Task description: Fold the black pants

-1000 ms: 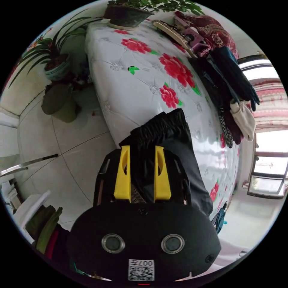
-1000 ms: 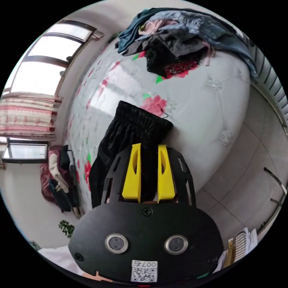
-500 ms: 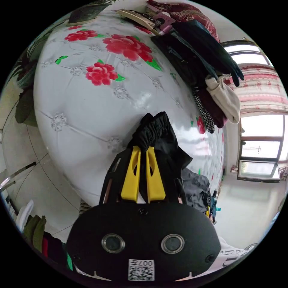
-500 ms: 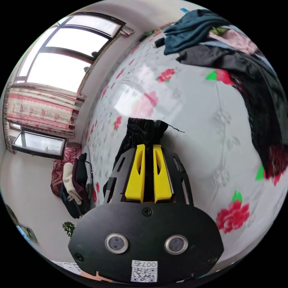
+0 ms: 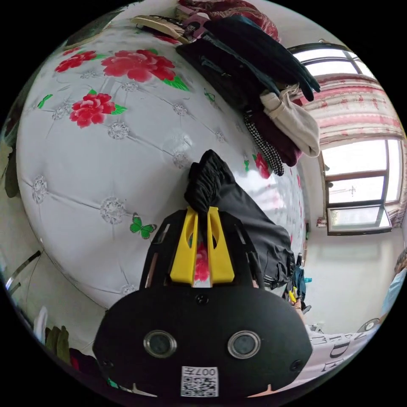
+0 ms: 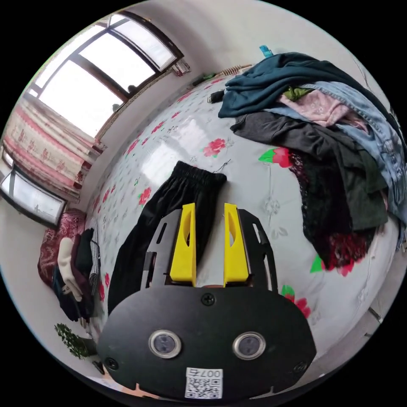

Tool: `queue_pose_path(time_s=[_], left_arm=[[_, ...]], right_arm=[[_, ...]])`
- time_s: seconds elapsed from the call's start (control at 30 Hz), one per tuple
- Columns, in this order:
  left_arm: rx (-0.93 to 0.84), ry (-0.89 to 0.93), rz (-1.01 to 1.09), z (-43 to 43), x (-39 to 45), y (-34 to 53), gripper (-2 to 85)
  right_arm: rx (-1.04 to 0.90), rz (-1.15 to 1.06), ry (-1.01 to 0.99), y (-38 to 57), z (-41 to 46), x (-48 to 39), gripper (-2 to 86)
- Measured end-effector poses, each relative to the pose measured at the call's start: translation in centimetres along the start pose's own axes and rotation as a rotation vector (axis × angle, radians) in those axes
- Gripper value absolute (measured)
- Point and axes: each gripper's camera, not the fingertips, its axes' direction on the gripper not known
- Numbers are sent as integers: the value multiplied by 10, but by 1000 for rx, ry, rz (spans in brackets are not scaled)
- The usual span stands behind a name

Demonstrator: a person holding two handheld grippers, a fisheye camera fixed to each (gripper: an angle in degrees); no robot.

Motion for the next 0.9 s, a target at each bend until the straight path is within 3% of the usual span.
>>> queue_pose_path(time_s=[0.13, 0.33, 0.57, 0.73, 0.9], left_arm=[[-25, -35, 36, 14, -2, 11, 14], [-78, -53, 61, 42, -27, 39, 0], [-159, 37, 158, 93, -77, 34, 54], [-176, -42, 199, 104, -118, 44, 69], [-179, -123, 441, 123, -106, 35, 53]], right_arm=[[-264, -139, -202, 91, 19, -52, 92], [-440, -178, -280, 190, 40, -118, 91], [-485, -145, -237, 204, 60, -133, 94], [-426, -75, -202, 196, 64, -126, 89], [-370, 12, -226, 187, 71, -117, 73]])
